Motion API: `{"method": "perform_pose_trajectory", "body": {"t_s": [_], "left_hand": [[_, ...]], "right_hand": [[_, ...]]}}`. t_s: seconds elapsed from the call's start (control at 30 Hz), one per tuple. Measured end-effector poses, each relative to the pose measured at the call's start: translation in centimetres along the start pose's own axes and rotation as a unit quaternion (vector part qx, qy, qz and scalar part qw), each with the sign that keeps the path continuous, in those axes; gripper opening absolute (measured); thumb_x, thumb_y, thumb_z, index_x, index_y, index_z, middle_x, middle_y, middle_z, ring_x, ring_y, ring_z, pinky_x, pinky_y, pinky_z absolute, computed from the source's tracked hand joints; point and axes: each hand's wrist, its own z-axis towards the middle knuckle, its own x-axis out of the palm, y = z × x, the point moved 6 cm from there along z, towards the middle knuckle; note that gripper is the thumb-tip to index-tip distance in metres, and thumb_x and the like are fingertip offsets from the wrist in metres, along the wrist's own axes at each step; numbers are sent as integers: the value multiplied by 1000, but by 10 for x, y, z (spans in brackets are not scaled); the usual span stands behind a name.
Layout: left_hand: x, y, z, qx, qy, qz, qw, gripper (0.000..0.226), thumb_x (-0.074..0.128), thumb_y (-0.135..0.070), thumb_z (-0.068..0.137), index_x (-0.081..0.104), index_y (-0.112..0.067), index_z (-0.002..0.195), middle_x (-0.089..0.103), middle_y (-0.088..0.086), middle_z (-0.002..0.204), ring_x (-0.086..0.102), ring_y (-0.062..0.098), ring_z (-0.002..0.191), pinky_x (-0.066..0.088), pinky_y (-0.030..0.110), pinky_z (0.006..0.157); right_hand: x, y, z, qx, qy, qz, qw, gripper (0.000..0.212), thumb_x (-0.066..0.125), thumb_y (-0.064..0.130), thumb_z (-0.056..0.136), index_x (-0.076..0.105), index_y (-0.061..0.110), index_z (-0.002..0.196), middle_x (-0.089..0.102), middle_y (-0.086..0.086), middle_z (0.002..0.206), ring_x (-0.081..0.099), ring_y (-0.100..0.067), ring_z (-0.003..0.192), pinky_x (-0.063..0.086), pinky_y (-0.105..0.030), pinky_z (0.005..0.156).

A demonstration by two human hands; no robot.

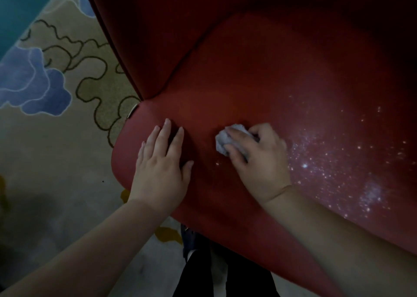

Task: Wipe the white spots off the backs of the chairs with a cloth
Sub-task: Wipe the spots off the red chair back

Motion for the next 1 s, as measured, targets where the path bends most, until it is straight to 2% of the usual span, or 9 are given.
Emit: {"method": "perform_pose_trajectory", "body": {"t_s": [0.1,0.23,0.3,0.47,0.57,0.7,0.77,0.87,1.0], "left_hand": [[0,-2,0,-1,5,5,1000,66,46,-41,93,22,-21,151,7,3,160,3,22,147,14,45,117],[0,-2,-1,3,11,7,1000,66,44,-42,94,19,-22,152,5,2,161,1,21,147,13,43,116],[-1,-2,-1,4,10,7,1000,65,45,-41,94,20,-22,151,5,2,161,2,21,147,14,43,116],[1,-3,-1,3,7,-5,1000,67,48,-35,92,21,-20,151,7,5,160,2,23,147,14,45,118],[2,-3,-2,4,3,-6,1000,66,48,-34,93,21,-19,151,8,6,160,3,24,147,15,46,119],[2,-3,-3,1,1,-12,1000,65,49,-33,93,23,-19,151,8,5,160,4,23,147,14,45,119],[1,-4,-3,0,0,-10,1000,64,47,-37,94,23,-20,151,8,5,160,3,23,147,13,44,119],[2,-7,-8,8,5,1,1000,64,44,-41,95,21,-21,151,5,3,161,2,22,147,10,42,118],[5,-16,-9,7,9,3,1000,64,42,-42,95,21,-20,151,4,3,161,1,21,147,10,42,117]], "right_hand": [[15,17,-4,-16,39,-44,998,46,61,52,81,62,33,123,52,-6,104,51,-22,92,40,-38,77],[11,13,-5,-18,4,5,1000,39,73,28,81,66,26,120,56,-8,96,56,-22,83,49,-45,74],[8,14,-5,-20,-13,44,999,38,73,27,82,67,25,120,55,-6,94,55,-20,81,49,-45,72],[26,34,-21,-82,51,-49,994,43,59,59,78,67,36,114,56,-1,98,53,-20,83,37,-36,70],[27,32,-21,-82,29,-28,996,31,66,49,78,72,32,103,58,-2,92,56,-21,79,36,-35,70],[29,35,-28,-153,50,-37,986,25,62,34,77,73,27,98,60,-3,87,58,-22,71,39,-36,67],[18,15,-16,-112,27,-57,992,24,61,35,77,74,26,96,61,-6,86,60,-26,69,38,-37,66],[-3,-19,0,16,-40,-37,998,24,68,37,80,73,24,100,59,-6,89,61,-24,74,34,-37,71],[6,0,-10,-43,-23,-45,998,33,58,54,81,73,27,95,58,0,84,59,-18,71,35,-36,70]]}}
